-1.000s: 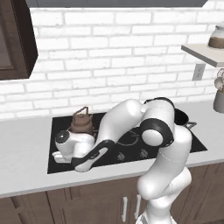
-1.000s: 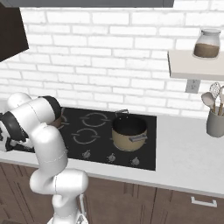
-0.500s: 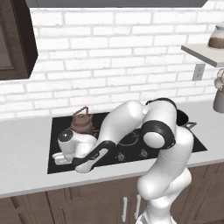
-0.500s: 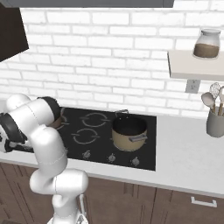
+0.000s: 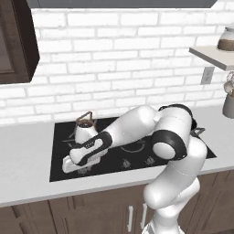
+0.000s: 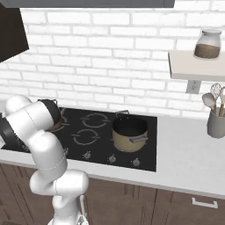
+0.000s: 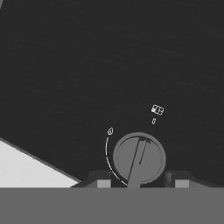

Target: Pick the kettle from the counter and place it on a stove burner. Then turn the burner on.

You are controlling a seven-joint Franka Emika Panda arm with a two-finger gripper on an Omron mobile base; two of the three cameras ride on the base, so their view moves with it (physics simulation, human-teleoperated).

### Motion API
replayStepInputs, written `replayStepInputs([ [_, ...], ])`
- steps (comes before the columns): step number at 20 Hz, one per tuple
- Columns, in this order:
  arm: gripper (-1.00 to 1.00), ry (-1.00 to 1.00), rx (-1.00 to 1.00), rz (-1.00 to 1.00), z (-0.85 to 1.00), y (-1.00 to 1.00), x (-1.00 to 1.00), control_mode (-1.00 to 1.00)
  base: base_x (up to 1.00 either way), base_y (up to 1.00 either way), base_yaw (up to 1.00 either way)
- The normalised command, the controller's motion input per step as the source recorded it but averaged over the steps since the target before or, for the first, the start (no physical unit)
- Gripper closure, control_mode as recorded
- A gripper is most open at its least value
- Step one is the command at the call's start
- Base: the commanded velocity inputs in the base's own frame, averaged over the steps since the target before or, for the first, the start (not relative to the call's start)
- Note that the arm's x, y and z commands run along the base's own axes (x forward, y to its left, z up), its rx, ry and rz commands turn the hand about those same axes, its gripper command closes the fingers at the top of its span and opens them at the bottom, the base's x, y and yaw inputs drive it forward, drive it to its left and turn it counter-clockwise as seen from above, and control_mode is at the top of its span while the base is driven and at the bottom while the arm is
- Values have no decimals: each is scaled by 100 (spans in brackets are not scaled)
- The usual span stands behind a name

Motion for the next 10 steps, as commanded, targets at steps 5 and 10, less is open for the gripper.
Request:
replayStepInputs([
  [5,100,4,8,69,-43,-15,0,-100,0,0,0],
  [10,100,11,1,65,-27,0,0,-100,0,0,0],
])
